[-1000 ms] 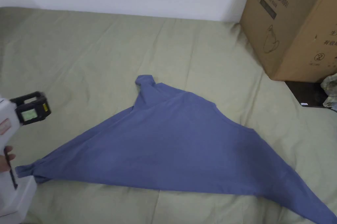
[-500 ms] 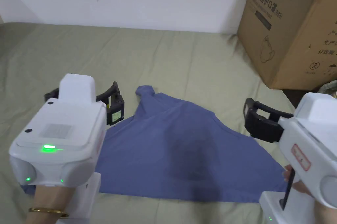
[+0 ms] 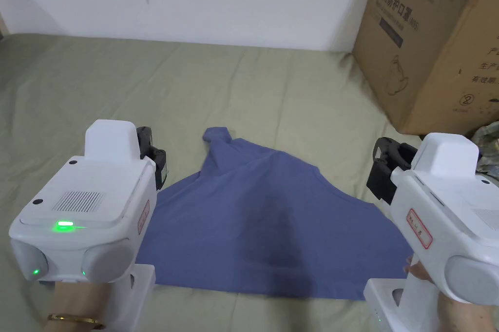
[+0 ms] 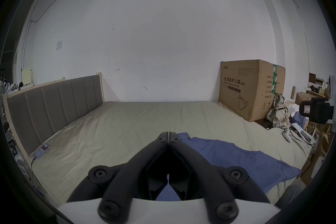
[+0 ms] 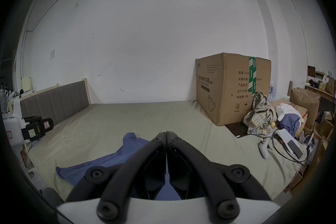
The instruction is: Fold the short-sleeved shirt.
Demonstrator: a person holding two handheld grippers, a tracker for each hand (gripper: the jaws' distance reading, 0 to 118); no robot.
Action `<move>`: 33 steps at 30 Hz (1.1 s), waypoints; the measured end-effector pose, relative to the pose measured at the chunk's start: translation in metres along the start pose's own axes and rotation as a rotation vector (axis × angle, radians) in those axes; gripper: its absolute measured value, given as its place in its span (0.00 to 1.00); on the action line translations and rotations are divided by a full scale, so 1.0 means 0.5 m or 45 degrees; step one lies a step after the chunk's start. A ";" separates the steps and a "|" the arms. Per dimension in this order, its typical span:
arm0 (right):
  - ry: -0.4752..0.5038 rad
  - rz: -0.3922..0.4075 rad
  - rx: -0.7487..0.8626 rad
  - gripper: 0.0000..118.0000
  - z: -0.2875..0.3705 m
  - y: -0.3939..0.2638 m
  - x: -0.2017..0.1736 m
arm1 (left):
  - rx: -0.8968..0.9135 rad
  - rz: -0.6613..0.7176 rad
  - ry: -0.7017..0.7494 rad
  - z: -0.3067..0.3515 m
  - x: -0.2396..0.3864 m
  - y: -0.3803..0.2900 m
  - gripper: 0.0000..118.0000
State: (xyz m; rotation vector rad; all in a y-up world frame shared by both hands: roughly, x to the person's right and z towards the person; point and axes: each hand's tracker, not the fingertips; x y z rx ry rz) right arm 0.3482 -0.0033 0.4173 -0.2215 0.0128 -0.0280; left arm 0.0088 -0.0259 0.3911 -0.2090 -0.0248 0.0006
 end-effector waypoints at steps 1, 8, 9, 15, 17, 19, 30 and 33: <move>0.000 0.001 0.000 0.00 0.000 -0.001 0.000 | -0.006 0.011 -0.005 0.001 -0.001 0.002 0.00; 0.008 0.033 -0.018 0.00 -0.008 -0.002 0.012 | -0.261 0.241 0.053 -0.025 -0.117 0.029 0.04; 0.007 0.037 -0.023 0.00 -0.011 -0.002 0.013 | -0.343 0.284 0.084 -0.029 -0.140 0.034 0.10; 0.014 0.032 -0.062 0.00 -0.034 -0.011 0.008 | -0.700 0.286 0.282 -0.061 -0.288 -0.025 1.00; 0.020 0.037 -0.078 0.00 -0.042 -0.010 -0.003 | -0.782 0.272 0.311 -0.065 -0.323 -0.059 1.00; 0.026 0.043 -0.094 0.00 -0.050 -0.015 -0.009 | -0.900 0.339 0.327 -0.075 -0.354 -0.097 1.00; 0.037 0.113 -0.183 0.00 -0.084 -0.029 -0.041 | -1.124 0.530 0.399 -0.133 -0.373 -0.246 0.64; 0.025 0.120 -0.202 0.00 -0.093 -0.032 -0.039 | -1.172 0.521 0.333 -0.150 -0.360 -0.261 0.36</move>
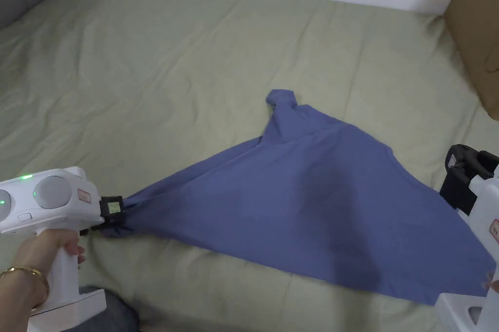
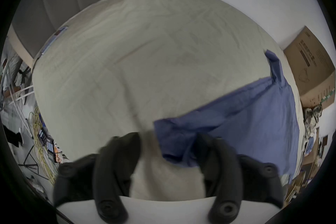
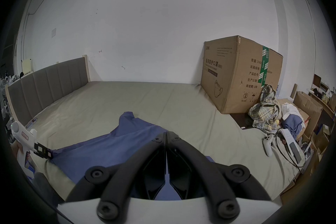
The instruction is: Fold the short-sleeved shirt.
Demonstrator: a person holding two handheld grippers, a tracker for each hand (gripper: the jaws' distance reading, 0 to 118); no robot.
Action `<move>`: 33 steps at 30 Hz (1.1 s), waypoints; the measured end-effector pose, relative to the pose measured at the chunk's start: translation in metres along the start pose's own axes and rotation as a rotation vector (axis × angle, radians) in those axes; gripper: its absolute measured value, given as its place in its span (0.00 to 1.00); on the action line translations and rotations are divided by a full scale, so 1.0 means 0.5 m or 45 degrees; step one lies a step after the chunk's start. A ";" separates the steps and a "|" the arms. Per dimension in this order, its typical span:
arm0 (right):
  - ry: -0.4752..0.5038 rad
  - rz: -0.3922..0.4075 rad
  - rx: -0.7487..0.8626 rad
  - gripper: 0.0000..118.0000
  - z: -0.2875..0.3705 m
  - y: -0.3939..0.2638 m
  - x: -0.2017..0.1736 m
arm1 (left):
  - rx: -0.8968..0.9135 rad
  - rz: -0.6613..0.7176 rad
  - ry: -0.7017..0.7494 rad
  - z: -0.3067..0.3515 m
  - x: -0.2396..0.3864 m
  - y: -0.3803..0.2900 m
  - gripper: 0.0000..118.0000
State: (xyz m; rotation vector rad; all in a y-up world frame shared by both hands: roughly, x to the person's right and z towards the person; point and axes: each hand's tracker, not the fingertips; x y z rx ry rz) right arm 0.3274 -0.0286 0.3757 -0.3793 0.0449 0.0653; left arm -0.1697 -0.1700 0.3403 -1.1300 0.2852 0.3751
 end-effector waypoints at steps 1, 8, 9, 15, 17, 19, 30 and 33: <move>-0.002 0.000 -0.006 0.00 -0.002 -0.001 0.001 | -0.010 -0.038 -0.023 -0.008 0.005 -0.002 0.36; 0.019 0.040 -0.056 0.00 -0.042 0.024 0.004 | 0.133 -0.043 -0.001 0.021 0.019 -0.022 0.00; 0.032 0.050 -0.075 0.00 -0.055 0.034 0.004 | 0.176 -0.014 -0.021 0.033 0.017 -0.024 0.00; 0.129 0.091 -0.264 0.87 -0.214 0.134 -0.002 | 0.343 -0.024 -0.057 0.100 0.032 -0.029 0.00; 0.215 0.084 -0.398 0.99 -0.300 0.172 -0.008 | 0.366 -0.018 -0.067 0.111 0.040 -0.026 0.00; 0.257 0.125 -0.520 0.99 -0.386 0.194 -0.031 | 0.376 -0.007 -0.074 0.120 0.042 -0.025 0.00; 0.165 0.351 -0.937 0.96 -0.786 0.119 -0.120 | 0.293 0.113 -0.039 0.080 0.037 -0.008 0.00; 0.153 0.355 -0.980 0.92 -0.850 0.072 -0.126 | 0.282 0.148 -0.039 0.067 0.042 -0.001 0.00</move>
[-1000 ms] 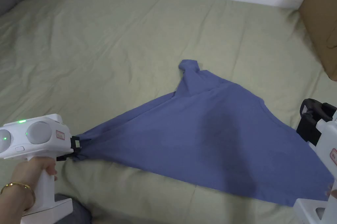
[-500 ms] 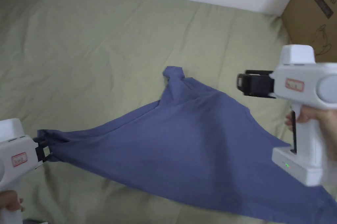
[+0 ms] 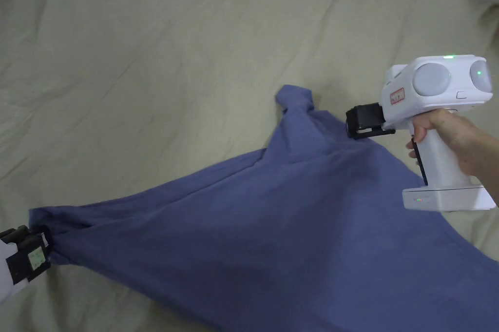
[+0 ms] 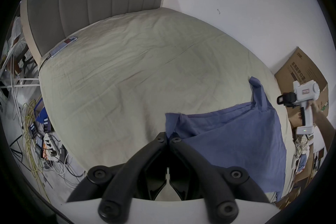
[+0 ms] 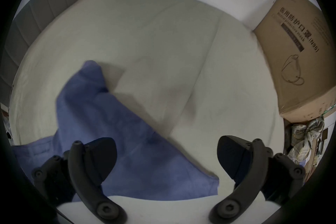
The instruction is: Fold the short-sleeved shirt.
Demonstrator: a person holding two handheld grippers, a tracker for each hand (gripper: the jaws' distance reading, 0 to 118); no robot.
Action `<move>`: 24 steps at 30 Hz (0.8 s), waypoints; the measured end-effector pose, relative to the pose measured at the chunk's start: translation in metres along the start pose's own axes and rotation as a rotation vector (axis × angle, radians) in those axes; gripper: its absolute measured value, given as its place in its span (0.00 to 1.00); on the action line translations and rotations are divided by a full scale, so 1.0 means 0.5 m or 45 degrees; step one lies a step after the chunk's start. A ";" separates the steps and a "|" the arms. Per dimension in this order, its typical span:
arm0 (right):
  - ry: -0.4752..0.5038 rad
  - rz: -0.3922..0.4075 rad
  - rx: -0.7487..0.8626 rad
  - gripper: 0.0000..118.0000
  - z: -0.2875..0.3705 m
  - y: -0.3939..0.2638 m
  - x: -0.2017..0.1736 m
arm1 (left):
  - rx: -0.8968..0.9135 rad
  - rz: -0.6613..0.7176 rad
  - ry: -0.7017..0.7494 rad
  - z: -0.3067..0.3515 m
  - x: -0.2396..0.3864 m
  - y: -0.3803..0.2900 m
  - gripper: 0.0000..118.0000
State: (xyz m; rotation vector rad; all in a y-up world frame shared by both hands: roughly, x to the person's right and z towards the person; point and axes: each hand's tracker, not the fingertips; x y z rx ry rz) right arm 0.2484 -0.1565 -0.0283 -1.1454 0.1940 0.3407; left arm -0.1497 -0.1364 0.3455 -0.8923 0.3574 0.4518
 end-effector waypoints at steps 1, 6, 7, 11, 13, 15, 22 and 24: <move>0.004 -0.013 -0.016 0.88 -0.022 0.003 0.002 | -0.003 0.004 0.009 -0.005 0.003 0.002 0.00; 0.044 -0.077 -0.053 0.49 -0.087 0.002 0.009 | -0.015 0.012 0.025 -0.029 0.009 0.008 0.00; 0.079 -0.074 -0.064 0.43 -0.093 0.001 0.008 | -0.020 0.018 0.027 -0.033 0.009 0.008 0.00; 0.157 -0.071 -0.055 0.01 -0.068 0.007 0.009 | -0.035 0.026 0.042 -0.047 0.009 0.005 0.00; 0.147 -0.088 -0.054 0.01 -0.043 0.010 0.013 | -0.035 0.040 0.045 -0.050 0.009 0.006 0.00; 0.202 -0.073 -0.044 0.01 0.006 0.008 0.024 | -0.022 0.055 0.035 -0.048 0.009 0.008 0.00; 0.305 -0.178 0.279 0.01 0.322 -0.092 0.103 | 0.081 0.091 -0.085 -0.010 0.024 0.031 0.00; 0.290 -0.192 0.381 0.01 0.426 -0.151 0.127 | 0.112 0.094 -0.139 0.018 0.031 0.041 0.00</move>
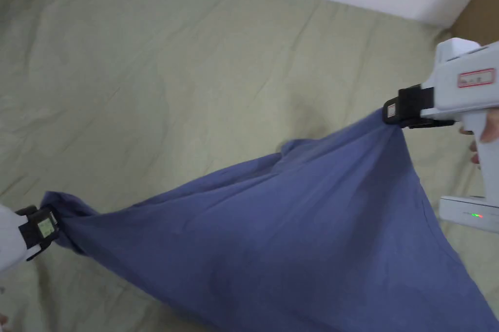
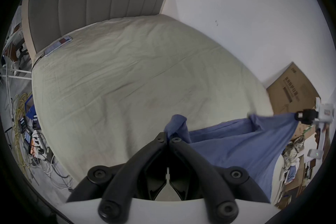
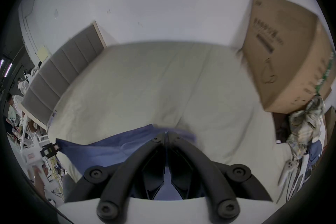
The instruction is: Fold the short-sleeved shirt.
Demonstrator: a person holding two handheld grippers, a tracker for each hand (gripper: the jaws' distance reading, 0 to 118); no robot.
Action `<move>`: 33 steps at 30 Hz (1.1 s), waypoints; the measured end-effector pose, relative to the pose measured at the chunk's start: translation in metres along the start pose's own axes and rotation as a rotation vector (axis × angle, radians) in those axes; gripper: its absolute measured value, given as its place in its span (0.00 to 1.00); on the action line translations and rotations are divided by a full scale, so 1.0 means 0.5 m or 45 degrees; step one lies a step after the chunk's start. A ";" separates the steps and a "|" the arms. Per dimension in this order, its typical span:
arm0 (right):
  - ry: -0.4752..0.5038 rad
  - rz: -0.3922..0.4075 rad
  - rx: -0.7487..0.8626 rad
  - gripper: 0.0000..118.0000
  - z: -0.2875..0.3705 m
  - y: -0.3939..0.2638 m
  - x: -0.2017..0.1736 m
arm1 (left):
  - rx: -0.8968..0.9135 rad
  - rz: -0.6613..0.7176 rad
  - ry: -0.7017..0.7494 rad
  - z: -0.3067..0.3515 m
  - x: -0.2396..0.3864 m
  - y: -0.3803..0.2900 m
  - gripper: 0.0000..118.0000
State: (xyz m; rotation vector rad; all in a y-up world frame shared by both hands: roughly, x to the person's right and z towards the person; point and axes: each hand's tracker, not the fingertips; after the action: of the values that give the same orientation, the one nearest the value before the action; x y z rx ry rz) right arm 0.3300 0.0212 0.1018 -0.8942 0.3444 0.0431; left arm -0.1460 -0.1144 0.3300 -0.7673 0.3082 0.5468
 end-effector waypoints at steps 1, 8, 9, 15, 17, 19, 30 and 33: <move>-0.009 -0.009 0.035 0.01 0.054 -0.013 0.004 | 0.018 0.000 -0.026 0.011 0.005 0.005 0.00; -0.113 -0.112 0.395 0.01 0.437 -0.116 0.052 | 0.198 -0.025 -0.293 0.152 0.072 0.083 0.00; -0.140 -0.116 0.448 0.01 0.487 -0.128 0.056 | 0.231 -0.046 -0.326 0.174 0.089 0.099 0.00; -0.294 -0.135 0.686 0.01 0.709 -0.148 0.060 | 0.445 -0.191 -0.559 0.330 0.212 0.211 0.00; -0.321 -0.132 0.748 0.01 0.759 -0.141 0.057 | 0.530 -0.257 -0.585 0.383 0.252 0.249 0.00; -0.352 -0.126 0.809 0.01 0.805 -0.124 0.063 | 0.596 -0.291 -0.608 0.438 0.291 0.295 0.00; -0.477 -0.178 0.941 0.01 0.827 0.027 0.022 | 0.682 -0.507 -0.350 0.511 0.458 0.467 0.00; -0.540 -0.172 0.912 0.01 0.786 0.087 0.014 | 0.692 -0.585 -0.247 0.474 0.492 0.515 0.00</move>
State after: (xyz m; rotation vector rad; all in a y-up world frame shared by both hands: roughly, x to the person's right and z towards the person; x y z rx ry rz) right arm 0.4374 0.3505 0.2927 -0.1817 -0.1053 -0.0169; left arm -0.0758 0.2965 0.2341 -0.2367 0.0833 0.0857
